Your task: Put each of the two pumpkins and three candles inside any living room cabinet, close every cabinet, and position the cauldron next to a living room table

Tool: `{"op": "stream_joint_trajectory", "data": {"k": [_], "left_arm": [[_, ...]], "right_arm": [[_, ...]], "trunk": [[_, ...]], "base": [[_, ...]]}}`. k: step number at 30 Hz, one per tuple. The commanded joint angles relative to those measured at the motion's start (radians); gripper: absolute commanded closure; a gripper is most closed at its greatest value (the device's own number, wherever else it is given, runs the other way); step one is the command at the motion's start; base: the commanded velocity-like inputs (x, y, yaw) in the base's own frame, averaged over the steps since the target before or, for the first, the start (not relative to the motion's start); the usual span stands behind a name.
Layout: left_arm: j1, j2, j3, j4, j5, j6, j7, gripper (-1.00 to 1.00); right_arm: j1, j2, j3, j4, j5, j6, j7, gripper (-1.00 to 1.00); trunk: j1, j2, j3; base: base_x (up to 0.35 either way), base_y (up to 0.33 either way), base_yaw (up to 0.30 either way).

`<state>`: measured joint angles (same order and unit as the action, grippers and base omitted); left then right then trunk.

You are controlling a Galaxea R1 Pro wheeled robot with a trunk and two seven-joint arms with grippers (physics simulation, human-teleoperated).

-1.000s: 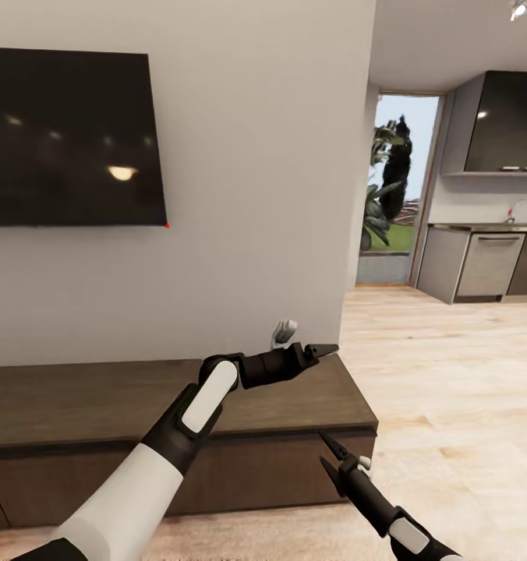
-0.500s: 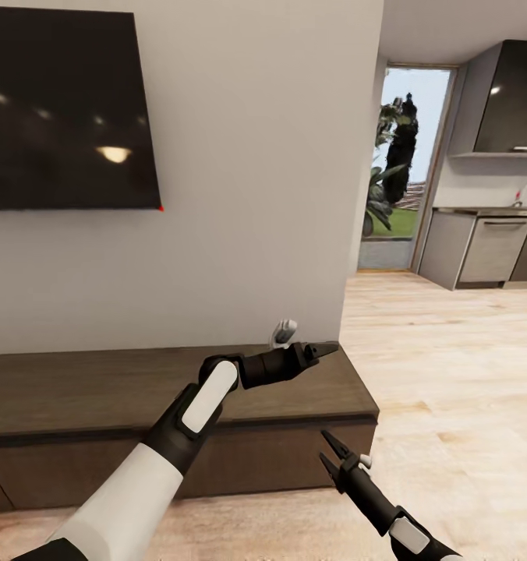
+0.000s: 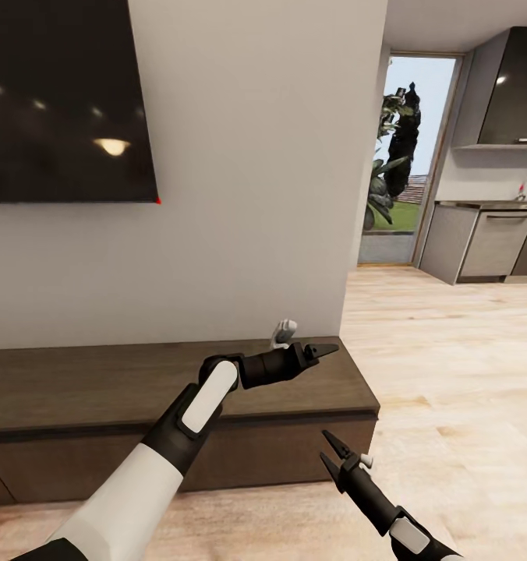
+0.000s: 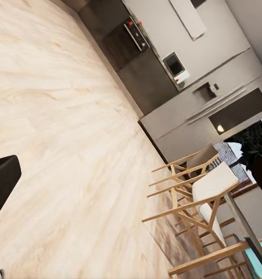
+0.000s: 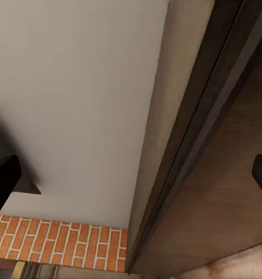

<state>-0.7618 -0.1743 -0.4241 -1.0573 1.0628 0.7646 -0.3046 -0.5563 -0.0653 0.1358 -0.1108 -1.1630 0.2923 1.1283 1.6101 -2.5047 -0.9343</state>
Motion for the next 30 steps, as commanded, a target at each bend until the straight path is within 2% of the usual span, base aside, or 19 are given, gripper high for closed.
{"op": "stream_joint_trajectory", "data": {"k": [1,10,22,30], "left_arm": [[-0.001,0.0,0.0,0.0,0.0,0.004,-0.002,-1.0],[-0.001,0.0,0.001,0.0,0.0,0.004,-0.002,-1.0],[-0.001,0.0,0.0,0.0,0.0,0.005,-0.002,-1.0],[-0.001,0.0,-0.001,0.0,0.0,0.005,-0.003,-1.0]], "right_arm": [[-0.001,-0.001,0.008,0.0,-0.011,0.009,0.018,-1.0],[-0.001,-0.002,0.008,0.0,-0.011,0.009,0.043,-1.0],[-0.001,-0.002,0.008,0.002,-0.011,0.01,0.04,-1.0],[-0.001,-0.002,0.008,0.002,-0.009,0.008,0.039,-1.0]], "trunk": [[0.0,0.0,-0.001],[0.0,0.0,-0.001],[0.0,0.0,-0.001],[0.003,-0.002,-0.032]], "base": [[0.033,0.0,0.0],[0.228,0.0,0.0],[0.025,0.0,0.0],[0.0,0.0,0.0]]}}
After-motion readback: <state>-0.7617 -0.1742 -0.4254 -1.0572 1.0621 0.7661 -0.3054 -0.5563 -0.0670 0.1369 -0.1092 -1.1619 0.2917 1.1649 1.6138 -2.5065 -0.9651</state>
